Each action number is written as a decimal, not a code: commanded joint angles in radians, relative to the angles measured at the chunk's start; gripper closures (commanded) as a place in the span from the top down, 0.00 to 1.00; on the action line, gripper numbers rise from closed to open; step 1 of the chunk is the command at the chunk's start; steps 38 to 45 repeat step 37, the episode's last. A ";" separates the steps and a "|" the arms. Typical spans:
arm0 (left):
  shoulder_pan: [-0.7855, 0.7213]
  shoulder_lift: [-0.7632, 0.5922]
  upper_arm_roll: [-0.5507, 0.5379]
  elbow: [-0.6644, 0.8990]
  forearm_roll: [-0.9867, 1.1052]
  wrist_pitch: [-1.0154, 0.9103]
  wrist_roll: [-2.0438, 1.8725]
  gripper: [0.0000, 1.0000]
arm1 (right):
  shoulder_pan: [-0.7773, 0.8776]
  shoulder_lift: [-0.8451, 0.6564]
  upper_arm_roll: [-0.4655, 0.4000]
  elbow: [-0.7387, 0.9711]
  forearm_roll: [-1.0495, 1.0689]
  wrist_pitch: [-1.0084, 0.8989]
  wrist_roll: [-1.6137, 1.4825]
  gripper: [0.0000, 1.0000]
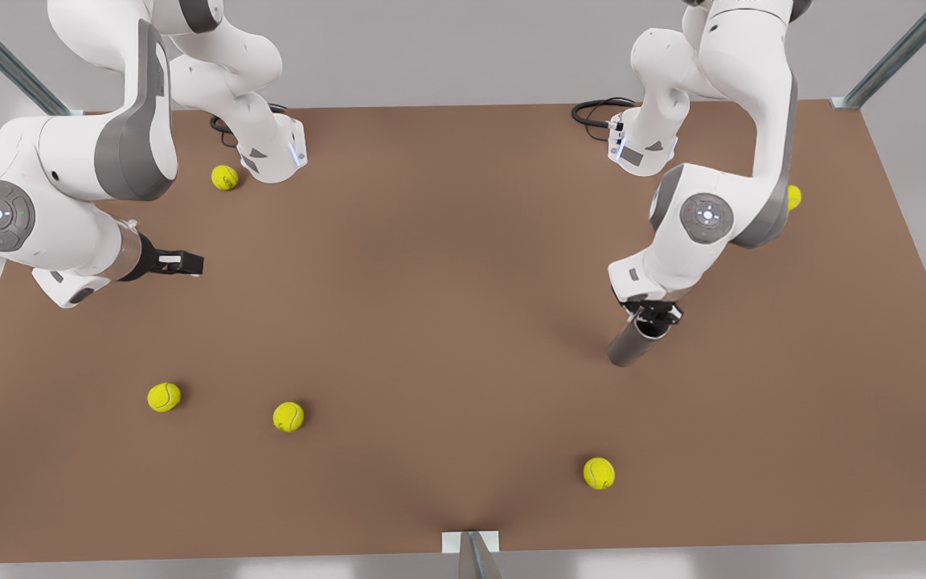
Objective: Put the tennis tube upright
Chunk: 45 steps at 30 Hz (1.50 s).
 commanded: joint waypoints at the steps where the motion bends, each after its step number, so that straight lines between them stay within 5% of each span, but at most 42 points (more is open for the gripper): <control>1: 0.001 0.015 0.002 0.000 -0.022 0.038 -0.216 0.21 | 0.000 -0.001 -0.001 -0.001 0.000 -0.002 0.003 1.00; 5: 0.003 0.033 0.005 0.000 -0.022 0.053 -0.213 0.21 | 0.000 -0.001 -0.001 -0.001 0.000 -0.002 0.001 1.00; 6: 0.003 0.035 0.005 0.000 -0.023 0.053 -0.213 0.41 | 0.000 -0.001 -0.001 -0.001 0.000 -0.001 0.001 1.00; 7: 0.003 0.036 0.007 0.000 -0.023 0.052 -0.213 0.49 | 0.000 -0.001 -0.001 -0.001 0.000 -0.002 0.001 1.00; 17: 0.001 0.028 0.008 0.057 -0.022 -0.032 -0.213 0.51 | 0.000 0.000 -0.001 0.001 0.000 -0.001 0.001 1.00; 19: 0.000 0.027 0.008 0.108 -0.022 -0.094 -0.210 0.64 | 0.000 0.000 -0.001 0.001 0.001 -0.001 0.001 1.00; 20: 0.001 0.033 0.008 0.158 -0.010 -0.140 -0.193 1.00 | 0.000 -0.001 -0.001 0.001 0.001 -0.001 0.001 1.00; 28: 0.017 0.021 0.109 0.424 0.041 -0.468 -0.303 1.00 | 0.008 -0.032 0.008 0.015 -0.018 -0.001 0.012 1.00; 30: 0.305 0.018 -0.206 0.464 0.119 -0.534 -0.365 1.00 | 0.006 -0.035 0.008 0.015 -0.022 0.004 0.012 1.00; 33: 0.434 0.004 -0.358 0.464 0.167 -0.537 -0.367 1.00 | -0.001 -0.036 0.008 0.015 -0.023 0.004 0.012 1.00; 45: 0.441 -0.001 -0.368 0.464 0.168 -0.534 -0.379 1.00 | -0.001 -0.038 0.008 0.013 -0.025 0.004 0.012 1.00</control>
